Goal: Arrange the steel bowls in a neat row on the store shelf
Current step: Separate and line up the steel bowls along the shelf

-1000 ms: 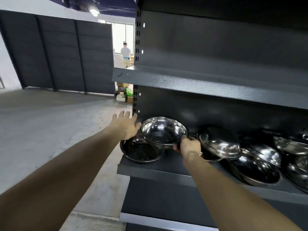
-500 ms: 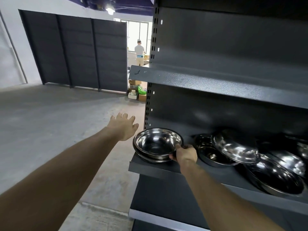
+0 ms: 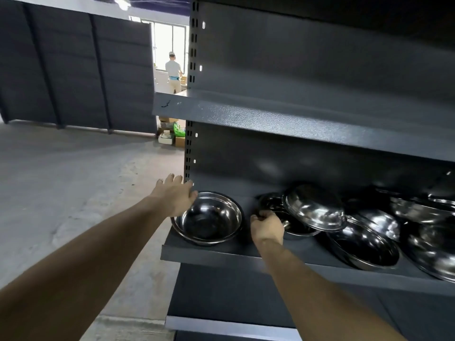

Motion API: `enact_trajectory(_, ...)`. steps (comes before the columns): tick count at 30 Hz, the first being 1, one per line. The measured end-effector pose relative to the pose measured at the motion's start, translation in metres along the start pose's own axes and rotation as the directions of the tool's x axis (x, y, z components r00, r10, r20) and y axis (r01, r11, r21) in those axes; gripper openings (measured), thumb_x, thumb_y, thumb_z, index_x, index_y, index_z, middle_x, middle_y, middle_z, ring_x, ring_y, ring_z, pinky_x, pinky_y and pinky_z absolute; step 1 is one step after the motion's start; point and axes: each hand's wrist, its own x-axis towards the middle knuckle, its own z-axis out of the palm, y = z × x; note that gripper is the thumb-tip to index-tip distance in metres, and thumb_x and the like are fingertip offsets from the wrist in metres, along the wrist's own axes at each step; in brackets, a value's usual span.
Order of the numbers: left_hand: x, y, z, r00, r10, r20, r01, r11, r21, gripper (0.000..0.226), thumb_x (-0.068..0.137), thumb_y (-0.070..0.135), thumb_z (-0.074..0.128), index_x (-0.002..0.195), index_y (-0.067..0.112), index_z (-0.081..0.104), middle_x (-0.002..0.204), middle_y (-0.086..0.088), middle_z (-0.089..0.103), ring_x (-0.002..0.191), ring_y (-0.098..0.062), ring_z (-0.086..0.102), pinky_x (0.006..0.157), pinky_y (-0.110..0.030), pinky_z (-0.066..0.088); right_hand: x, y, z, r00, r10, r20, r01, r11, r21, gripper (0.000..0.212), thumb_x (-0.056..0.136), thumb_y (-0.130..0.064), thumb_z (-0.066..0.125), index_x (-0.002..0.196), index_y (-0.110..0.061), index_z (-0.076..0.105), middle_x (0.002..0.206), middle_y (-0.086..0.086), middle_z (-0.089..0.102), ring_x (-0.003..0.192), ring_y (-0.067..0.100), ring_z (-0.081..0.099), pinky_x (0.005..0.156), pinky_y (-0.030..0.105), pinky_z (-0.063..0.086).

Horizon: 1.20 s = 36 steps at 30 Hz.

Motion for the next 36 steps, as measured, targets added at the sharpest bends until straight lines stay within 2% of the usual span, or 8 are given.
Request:
enact_trajectory(2, 0.010, 0.015, 0.001, 1.000, 0.027, -0.001, -0.027, 1.000, -0.014, 0.055, 0.101, 0.048, 0.024, 0.145, 0.018, 0.039, 0.147, -0.015, 0.041, 0.138, -0.032, 0.032, 0.112, -0.050, 0.030, 0.006, 0.005, -0.012, 0.999, 0.027, -0.031, -0.028, 1.000, -0.007, 0.033, 0.094, -0.026, 0.059, 0.123, -0.012, 0.066, 0.119, 0.012, 0.071, 0.118, 0.031, 0.061, 0.095, 0.027, 0.045)
enact_trajectory(8, 0.037, 0.077, 0.010, 0.980, 0.195, 0.046, -0.194, 0.981, -0.033, 0.059, 0.101, 0.049, 0.024, 0.152, 0.020, 0.029, 0.156, -0.016, 0.030, 0.147, -0.033, 0.021, 0.119, -0.051, 0.021, 0.019, 0.034, -0.060, 0.976, 0.103, -0.193, -0.105, 0.995, 0.002, 0.028, 0.096, -0.024, 0.057, 0.116, -0.009, 0.069, 0.114, 0.016, 0.071, 0.114, 0.034, 0.061, 0.094, 0.031, 0.045)
enact_trajectory(12, 0.049, 0.124, 0.021, 0.950, 0.306, 0.064, -0.304, 0.952, -0.040, 0.058, 0.100, 0.049, 0.026, 0.149, 0.020, 0.034, 0.153, -0.014, 0.036, 0.144, -0.032, 0.027, 0.116, -0.049, 0.026, 0.026, 0.054, -0.096, 0.940, 0.134, -0.314, -0.138, 0.990, 0.008, 0.031, 0.097, -0.023, 0.055, 0.119, -0.005, 0.066, 0.114, 0.019, 0.071, 0.113, 0.036, 0.063, 0.093, 0.033, 0.046)
enact_trajectory(18, 0.061, 0.179, 0.031, 0.928, 0.363, 0.082, -0.359, 0.931, -0.062, 0.057, 0.100, 0.050, 0.026, 0.148, 0.020, 0.038, 0.150, -0.010, 0.042, 0.141, -0.030, 0.034, 0.114, -0.045, 0.028, 0.056, 0.071, -0.140, 0.913, 0.179, -0.367, -0.179, 0.983, 0.035, 0.038, 0.097, -0.027, 0.055, 0.125, -0.003, 0.061, 0.120, 0.021, 0.068, 0.117, 0.038, 0.060, 0.097, 0.034, 0.044)
enact_trajectory(24, 0.080, 0.226, 0.030, 0.953, 0.303, 0.025, -0.300, 0.950, -0.084, 0.054, 0.101, 0.047, 0.030, 0.139, 0.015, 0.048, 0.137, -0.012, 0.053, 0.129, -0.029, 0.049, 0.109, -0.041, 0.038, 0.108, 0.080, -0.164, 0.959, 0.121, -0.255, -0.119, 0.993, 0.023, 0.045, 0.095, -0.033, 0.057, 0.130, -0.004, 0.057, 0.127, 0.017, 0.064, 0.121, 0.035, 0.057, 0.103, 0.034, 0.041)
enact_trajectory(28, 0.089, 0.264, 0.033, 0.966, 0.258, 0.001, -0.257, 0.961, -0.104, 0.055, 0.101, 0.048, 0.029, 0.143, 0.017, 0.043, 0.141, -0.011, 0.052, 0.131, -0.029, 0.047, 0.109, -0.041, 0.037, 0.142, 0.090, -0.180, 0.984, 0.088, -0.156, -0.093, 0.995, -0.026, 0.056, 0.097, -0.041, 0.053, 0.138, -0.003, 0.051, 0.139, 0.017, 0.057, 0.131, 0.035, 0.051, 0.109, 0.034, 0.036)
enact_trajectory(33, 0.090, 0.299, 0.037, 0.994, 0.097, 0.056, -0.085, 0.978, -0.190, 0.055, 0.099, 0.053, 0.027, 0.138, 0.018, 0.046, 0.143, -0.011, 0.049, 0.131, -0.031, 0.045, 0.106, -0.044, 0.037, 0.170, 0.099, -0.191, 0.999, 0.043, -0.028, -0.044, 0.998, -0.036, 0.071, 0.094, -0.055, 0.051, 0.138, 0.000, 0.051, 0.138, 0.019, 0.057, 0.129, 0.035, 0.052, 0.111, 0.038, 0.039)
enact_trajectory(36, 0.094, 0.312, 0.040, 0.993, -0.018, 0.118, 0.060, 0.928, -0.368, 0.062, 0.098, 0.058, 0.025, 0.138, 0.015, 0.045, 0.144, -0.012, 0.049, 0.132, -0.032, 0.045, 0.108, -0.046, 0.037, 0.179, 0.098, -0.190, 0.999, 0.014, 0.040, -0.011, 0.997, -0.075, 0.078, 0.090, -0.061, 0.053, 0.139, 0.000, 0.051, 0.139, 0.020, 0.055, 0.131, 0.034, 0.050, 0.112, 0.037, 0.038)
